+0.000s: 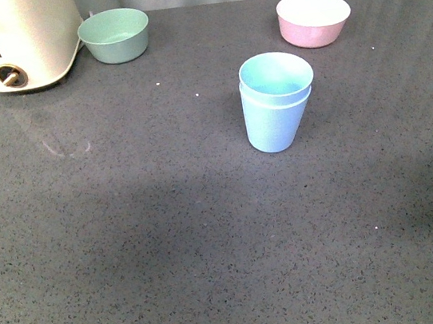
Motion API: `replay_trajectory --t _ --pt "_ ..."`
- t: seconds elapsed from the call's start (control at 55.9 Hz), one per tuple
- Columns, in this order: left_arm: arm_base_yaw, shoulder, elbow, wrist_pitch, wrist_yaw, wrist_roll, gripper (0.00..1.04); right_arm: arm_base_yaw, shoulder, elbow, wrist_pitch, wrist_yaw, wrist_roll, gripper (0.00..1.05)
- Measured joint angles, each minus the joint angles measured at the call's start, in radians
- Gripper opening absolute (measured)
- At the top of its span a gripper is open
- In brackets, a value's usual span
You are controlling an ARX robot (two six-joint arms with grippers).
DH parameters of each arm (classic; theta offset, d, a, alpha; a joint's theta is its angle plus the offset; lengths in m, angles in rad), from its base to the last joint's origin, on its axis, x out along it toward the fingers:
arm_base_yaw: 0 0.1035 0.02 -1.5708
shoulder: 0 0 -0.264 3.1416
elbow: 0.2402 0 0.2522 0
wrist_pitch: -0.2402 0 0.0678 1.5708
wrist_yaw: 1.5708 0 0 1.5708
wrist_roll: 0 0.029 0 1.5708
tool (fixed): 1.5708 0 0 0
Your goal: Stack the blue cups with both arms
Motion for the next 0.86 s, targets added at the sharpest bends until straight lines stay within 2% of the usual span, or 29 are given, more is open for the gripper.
replay_trajectory --t 0.859 --pt "0.000 0.000 0.000 0.000 0.000 0.000 0.96 0.000 0.000 0.000 0.000 0.000 0.001 0.96"
